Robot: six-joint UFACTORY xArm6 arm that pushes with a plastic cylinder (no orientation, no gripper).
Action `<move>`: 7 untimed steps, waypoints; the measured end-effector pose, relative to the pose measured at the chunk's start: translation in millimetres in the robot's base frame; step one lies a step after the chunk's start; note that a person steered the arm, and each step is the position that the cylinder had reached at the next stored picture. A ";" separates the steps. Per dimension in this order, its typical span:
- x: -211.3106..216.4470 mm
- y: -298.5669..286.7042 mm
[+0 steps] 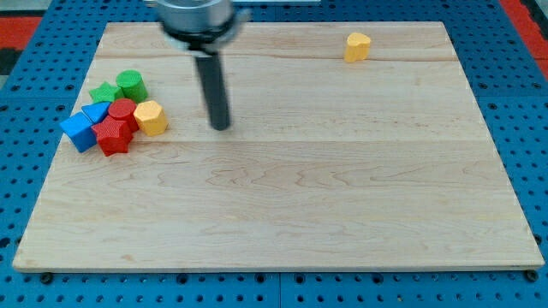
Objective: Push yellow heart on top of red circle
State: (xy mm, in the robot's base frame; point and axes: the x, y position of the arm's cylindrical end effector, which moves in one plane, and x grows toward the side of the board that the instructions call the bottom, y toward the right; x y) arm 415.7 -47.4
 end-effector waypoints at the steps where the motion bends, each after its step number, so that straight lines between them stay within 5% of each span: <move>1: -9.3 90.2; 3: -35.7 180.0; 7: -62.0 175.6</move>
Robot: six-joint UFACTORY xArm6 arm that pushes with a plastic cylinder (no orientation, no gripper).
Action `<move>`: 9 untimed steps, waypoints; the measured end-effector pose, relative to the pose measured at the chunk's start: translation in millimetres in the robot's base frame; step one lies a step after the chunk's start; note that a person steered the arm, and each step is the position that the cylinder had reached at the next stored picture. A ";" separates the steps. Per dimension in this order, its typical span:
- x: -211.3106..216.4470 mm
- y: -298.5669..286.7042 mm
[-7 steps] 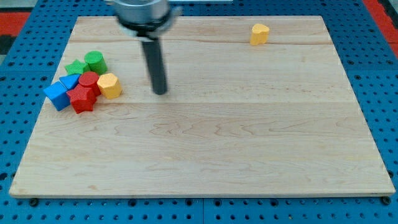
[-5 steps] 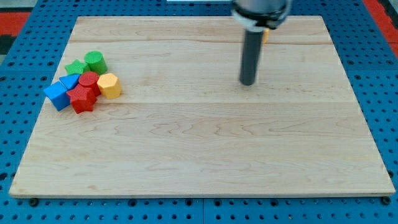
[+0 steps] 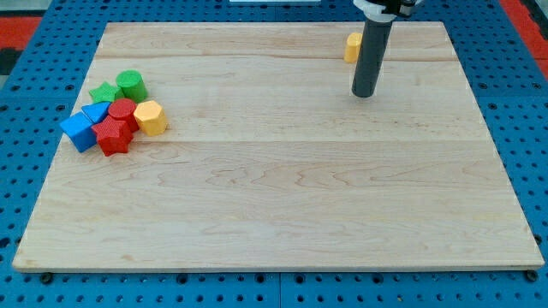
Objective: Push yellow heart on top of red circle
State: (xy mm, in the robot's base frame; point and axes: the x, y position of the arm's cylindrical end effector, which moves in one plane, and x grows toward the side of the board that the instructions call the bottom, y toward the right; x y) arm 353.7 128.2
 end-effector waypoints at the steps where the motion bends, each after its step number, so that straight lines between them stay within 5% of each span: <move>1: 0.0 0.2; 9: -55.5 24.3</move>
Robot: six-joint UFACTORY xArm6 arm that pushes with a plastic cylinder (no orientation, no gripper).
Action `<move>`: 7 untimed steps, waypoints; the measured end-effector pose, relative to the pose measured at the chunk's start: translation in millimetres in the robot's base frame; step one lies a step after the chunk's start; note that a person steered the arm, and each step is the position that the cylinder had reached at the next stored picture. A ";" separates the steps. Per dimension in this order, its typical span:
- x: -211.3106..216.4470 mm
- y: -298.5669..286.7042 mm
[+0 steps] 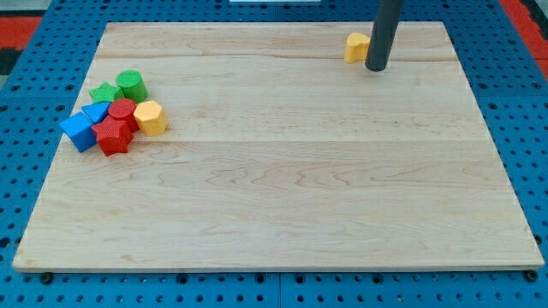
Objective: Push yellow heart on top of red circle
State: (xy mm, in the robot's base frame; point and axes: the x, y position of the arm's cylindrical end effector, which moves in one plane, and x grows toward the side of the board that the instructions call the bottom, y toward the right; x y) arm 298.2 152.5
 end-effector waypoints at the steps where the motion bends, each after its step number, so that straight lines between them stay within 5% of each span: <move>1: -6.8 0.0; 4: -64.5 39.3; 7: -41.9 -21.4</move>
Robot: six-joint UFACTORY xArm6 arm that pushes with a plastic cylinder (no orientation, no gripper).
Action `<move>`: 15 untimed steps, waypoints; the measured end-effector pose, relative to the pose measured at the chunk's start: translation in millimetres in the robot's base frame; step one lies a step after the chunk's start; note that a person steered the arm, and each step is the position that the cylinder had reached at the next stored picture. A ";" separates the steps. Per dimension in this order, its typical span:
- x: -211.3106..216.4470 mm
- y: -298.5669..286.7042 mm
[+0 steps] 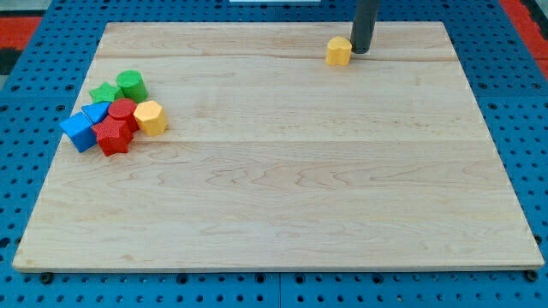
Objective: Push yellow heart on top of red circle
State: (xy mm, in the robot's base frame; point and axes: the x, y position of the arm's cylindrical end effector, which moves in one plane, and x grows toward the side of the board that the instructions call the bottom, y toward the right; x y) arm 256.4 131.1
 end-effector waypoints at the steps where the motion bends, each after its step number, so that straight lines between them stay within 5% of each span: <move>1: 6.8 -33.9; 8: 69.5 -260.8; 15: 116.4 -276.4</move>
State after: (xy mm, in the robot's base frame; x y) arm 372.8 -145.4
